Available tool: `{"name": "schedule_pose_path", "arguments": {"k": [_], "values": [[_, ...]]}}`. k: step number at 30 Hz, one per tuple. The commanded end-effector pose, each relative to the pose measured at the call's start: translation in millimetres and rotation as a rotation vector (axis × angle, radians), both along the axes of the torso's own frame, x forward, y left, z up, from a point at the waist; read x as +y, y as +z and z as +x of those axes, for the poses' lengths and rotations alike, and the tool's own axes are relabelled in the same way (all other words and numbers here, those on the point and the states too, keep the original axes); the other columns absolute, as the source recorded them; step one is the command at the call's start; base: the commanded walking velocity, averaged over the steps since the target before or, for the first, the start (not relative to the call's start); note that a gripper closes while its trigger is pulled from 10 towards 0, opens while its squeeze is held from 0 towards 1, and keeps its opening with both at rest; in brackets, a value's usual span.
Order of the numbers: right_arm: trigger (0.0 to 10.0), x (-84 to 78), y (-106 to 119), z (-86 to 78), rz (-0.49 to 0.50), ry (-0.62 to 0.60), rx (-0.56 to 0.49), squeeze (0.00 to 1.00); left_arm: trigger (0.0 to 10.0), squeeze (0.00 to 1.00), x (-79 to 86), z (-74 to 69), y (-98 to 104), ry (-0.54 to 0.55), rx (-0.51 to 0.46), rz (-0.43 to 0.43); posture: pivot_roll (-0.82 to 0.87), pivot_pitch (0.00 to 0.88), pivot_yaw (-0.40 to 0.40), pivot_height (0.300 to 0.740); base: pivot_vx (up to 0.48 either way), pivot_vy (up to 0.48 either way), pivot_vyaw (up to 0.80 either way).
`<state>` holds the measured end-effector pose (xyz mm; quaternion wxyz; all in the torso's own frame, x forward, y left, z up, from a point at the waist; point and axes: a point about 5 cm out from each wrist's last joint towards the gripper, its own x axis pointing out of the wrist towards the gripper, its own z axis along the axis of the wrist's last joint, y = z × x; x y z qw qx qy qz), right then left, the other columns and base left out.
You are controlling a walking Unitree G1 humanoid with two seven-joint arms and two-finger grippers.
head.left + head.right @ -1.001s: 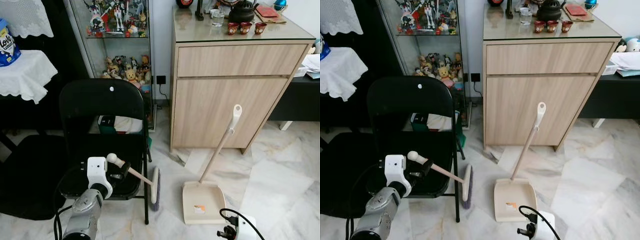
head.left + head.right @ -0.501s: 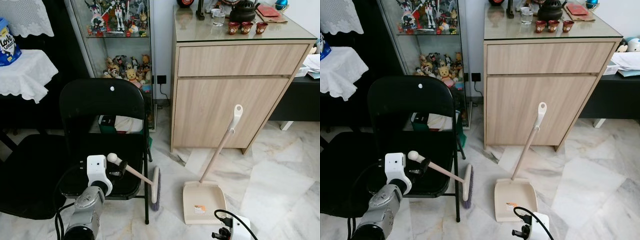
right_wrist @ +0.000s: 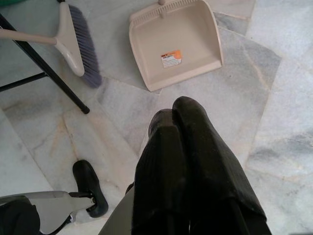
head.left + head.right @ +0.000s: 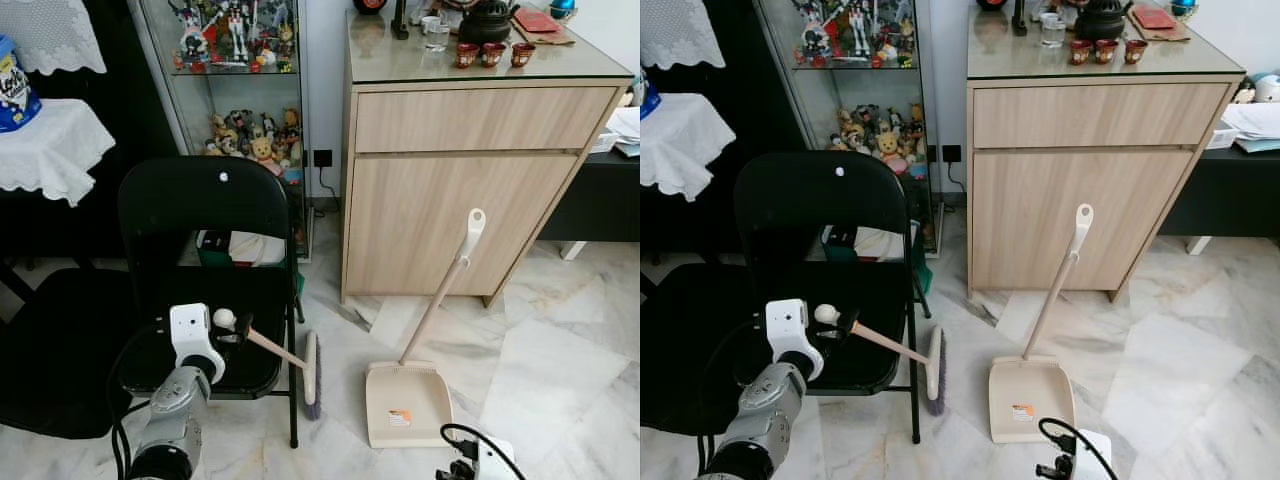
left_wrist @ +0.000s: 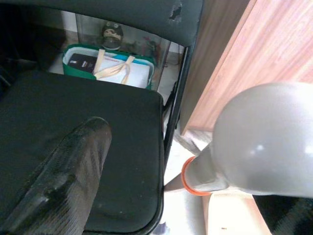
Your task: Sweep floor
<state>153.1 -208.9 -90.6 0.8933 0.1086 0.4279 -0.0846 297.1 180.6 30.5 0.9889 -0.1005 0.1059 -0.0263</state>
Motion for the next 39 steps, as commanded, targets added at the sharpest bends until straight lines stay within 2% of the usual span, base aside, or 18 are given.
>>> {"name": "schedule_pose_path", "arguments": {"k": [1, 8, 17, 30, 39], "values": [[10.0, 3.3, -1.0, -0.4, 0.014, -0.008, 0.007, 0.0, 10.0, 0.0, -0.2, 2.0, 1.4, -0.003, -0.004, -0.004, -0.01, 0.031, 0.034, 0.74, 0.0, 0.0, 0.0], [10.0, 4.5, -0.8, 0.6, 0.016, -0.007, 0.006, 0.0, 10.0, 0.0, -4.7, 1.3, -1.8, -0.057, 0.019, 0.016, -0.01, 0.031, 0.036, 0.74, 0.0, 0.0, 0.0], [10.0, 5.1, -0.7, 1.4, 0.017, -0.008, 0.006, 0.0, 10.0, 0.0, -5.4, 1.2, -3.4, -0.065, 0.028, 0.047, 0.0, 0.031, 0.036, 0.74, 0.0, 0.0, 0.0], [10.0, 6.6, -0.7, 2.3, 0.019, -0.007, 0.008, 0.0, 10.0, 0.0, -0.4, 7.9, -1.2, 0.015, 0.036, 0.061, 0.0, 0.029, 0.036, 0.74, 0.0, 0.0, 0.0], [10.0, 1.2, 0.0, 1.7, 0.016, -0.008, 0.007, 0.0, 10.0, 0.0, -1.7, 7.7, -2.7, 0.011, 0.041, 0.059, 0.0, 0.031, 0.033, 0.74, 0.0, 0.0, 0.0]]}}
